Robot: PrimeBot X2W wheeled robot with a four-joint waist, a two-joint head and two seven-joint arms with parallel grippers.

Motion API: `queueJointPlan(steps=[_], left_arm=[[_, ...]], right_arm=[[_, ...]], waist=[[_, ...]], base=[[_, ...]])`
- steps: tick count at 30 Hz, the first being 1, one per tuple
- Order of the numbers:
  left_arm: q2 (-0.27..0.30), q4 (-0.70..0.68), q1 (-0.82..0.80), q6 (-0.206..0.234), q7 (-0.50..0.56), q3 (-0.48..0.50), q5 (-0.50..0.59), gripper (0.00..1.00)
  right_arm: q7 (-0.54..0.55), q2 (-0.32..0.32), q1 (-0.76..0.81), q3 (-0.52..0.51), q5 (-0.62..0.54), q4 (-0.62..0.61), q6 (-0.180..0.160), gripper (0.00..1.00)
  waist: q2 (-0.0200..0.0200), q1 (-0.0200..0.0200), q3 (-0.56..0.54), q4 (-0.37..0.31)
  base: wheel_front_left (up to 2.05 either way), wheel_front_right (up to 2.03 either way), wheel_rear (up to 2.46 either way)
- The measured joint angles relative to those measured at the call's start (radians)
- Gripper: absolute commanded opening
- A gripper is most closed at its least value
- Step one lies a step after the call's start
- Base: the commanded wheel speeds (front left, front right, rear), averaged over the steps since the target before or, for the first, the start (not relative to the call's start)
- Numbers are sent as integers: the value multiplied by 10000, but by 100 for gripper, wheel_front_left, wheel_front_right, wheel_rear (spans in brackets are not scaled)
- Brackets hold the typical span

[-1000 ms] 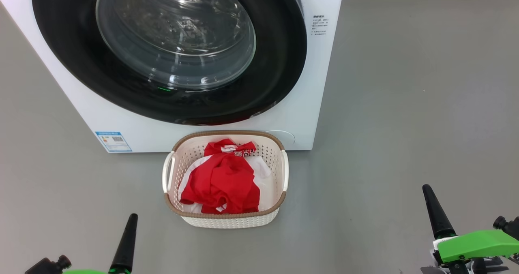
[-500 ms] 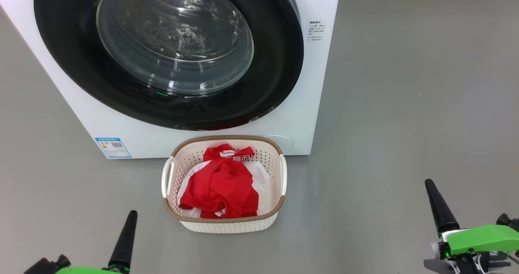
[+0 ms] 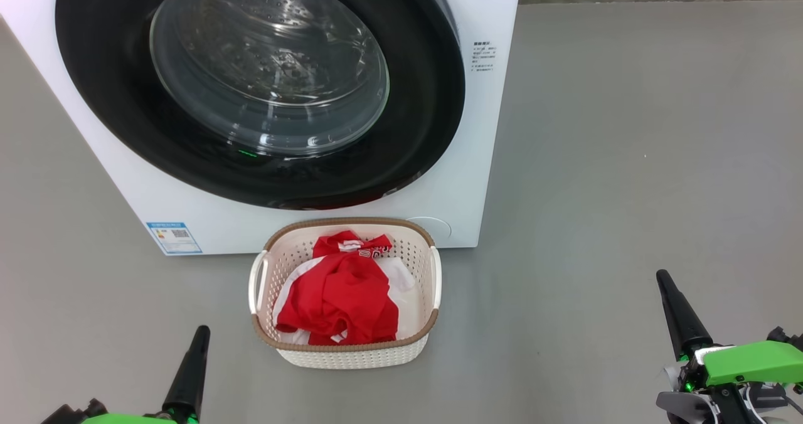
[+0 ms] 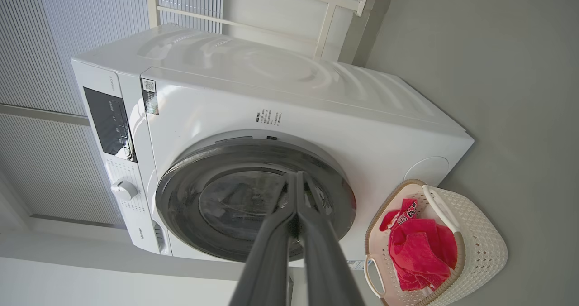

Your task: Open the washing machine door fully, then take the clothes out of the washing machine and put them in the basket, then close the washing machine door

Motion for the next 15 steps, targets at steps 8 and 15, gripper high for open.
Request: queueJointPlan(steps=[8, 15], left_arm=[[-50, 19, -191, 0, 240, 104, -761, 0], [-96, 33, -191, 0, 242, 150, -872, 0]], right_arm=[[234, -10, -34, -35, 734, 8, -2, 0], [286, -10, -148, -52, 865, 10, -2, 0]], waist=[[0, 0, -111, -39], [0, 0, -118, -43]], base=[[0, 0, 0], [0, 0, 0]])
